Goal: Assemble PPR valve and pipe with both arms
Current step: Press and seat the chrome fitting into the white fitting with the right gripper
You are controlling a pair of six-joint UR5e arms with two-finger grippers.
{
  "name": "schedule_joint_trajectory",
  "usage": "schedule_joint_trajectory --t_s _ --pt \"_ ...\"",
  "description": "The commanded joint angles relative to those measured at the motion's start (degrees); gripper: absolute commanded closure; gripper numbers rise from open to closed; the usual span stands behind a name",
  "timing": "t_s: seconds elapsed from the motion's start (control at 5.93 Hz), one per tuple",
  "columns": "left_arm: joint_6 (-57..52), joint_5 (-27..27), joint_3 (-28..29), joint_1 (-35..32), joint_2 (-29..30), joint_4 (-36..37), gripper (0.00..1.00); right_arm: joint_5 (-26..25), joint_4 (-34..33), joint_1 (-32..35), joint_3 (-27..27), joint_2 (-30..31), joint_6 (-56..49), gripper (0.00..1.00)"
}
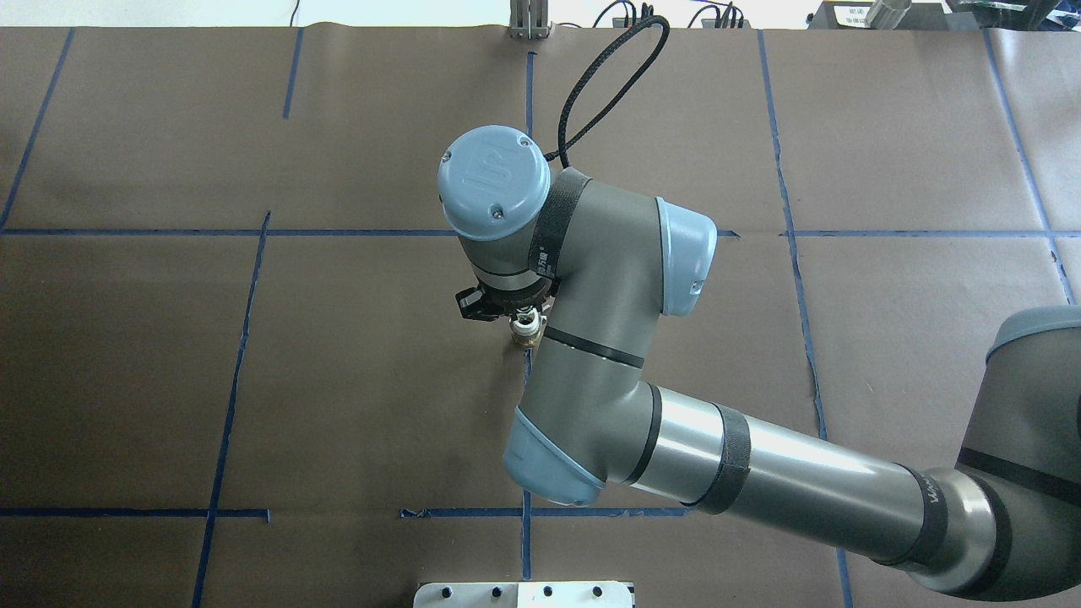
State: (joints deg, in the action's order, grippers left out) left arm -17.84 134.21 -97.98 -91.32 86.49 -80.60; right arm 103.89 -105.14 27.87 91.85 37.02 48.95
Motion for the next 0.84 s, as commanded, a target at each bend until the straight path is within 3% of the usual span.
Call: schedule_joint_trajectory --t_s 0.0,0.68 --pt "0.0 0.1 0.2 0.0 0.1 0.0 0.0 0.0 0.0 0.0 0.0 0.2 0.0 1.0" --pt "0.0 0.0 0.2 0.1 0.2 0.0 0.0 0.0 0.3 -0.8 0.0 0.5 0.7 1.0"
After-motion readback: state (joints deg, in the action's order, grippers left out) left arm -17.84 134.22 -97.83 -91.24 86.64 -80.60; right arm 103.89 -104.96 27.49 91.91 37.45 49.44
